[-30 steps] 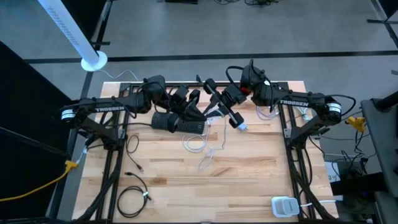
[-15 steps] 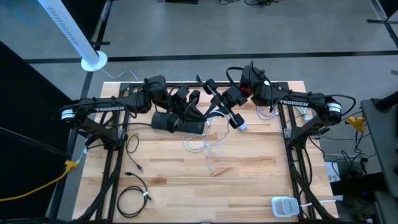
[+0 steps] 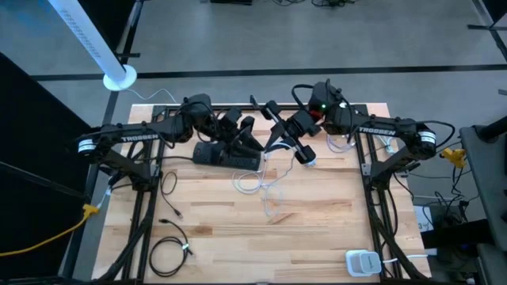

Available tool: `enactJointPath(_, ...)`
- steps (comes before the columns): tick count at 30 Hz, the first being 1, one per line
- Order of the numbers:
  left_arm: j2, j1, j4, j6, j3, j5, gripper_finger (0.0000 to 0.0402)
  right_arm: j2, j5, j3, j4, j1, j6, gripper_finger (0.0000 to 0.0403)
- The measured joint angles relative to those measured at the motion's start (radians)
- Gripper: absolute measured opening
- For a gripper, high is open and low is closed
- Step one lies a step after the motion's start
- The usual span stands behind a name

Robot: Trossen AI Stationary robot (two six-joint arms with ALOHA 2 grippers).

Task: Insert USB
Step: Insert the light blue charger cable into the black outlet extension

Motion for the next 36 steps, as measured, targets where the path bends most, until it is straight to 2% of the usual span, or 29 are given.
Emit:
enactJointPath(4, 0.004, -0.002, 0.045, -0.041, 0.0, 0.048, 0.0231, 0.001, 0.0, 0.001, -0.002, 0.002, -0.029, 0.0)
enactJointPath(7, 0.021, -0.004, 0.089, -0.062, 0.0, 0.057, 0.0257, 0.012, 0.0, 0.001, -0.001, 0.002, -0.036, 0.0)
enactJointPath(14, 0.054, -0.004, 0.124, -0.072, 0.0, 0.076, 0.0254, 0.027, 0.0, 0.001, -0.002, 0.004, -0.037, 0.0)
enactJointPath(20, 0.045, -0.004, 0.14, -0.068, 0.0, 0.124, 0.0209, 0.027, 0.0, 0.001, -0.004, -0.003, -0.036, 0.0)
enactJointPath(31, 0.042, -0.003, 0.142, -0.048, 0.0, 0.139, 0.006, 0.027, 0.0, 0.001, -0.007, -0.003, -0.002, 0.0)
enactJointPath(36, 0.042, -0.001, 0.137, -0.055, 0.0, 0.139, 0.0029, 0.026, 0.0, 0.002, -0.027, -0.003, -0.003, 0.0)
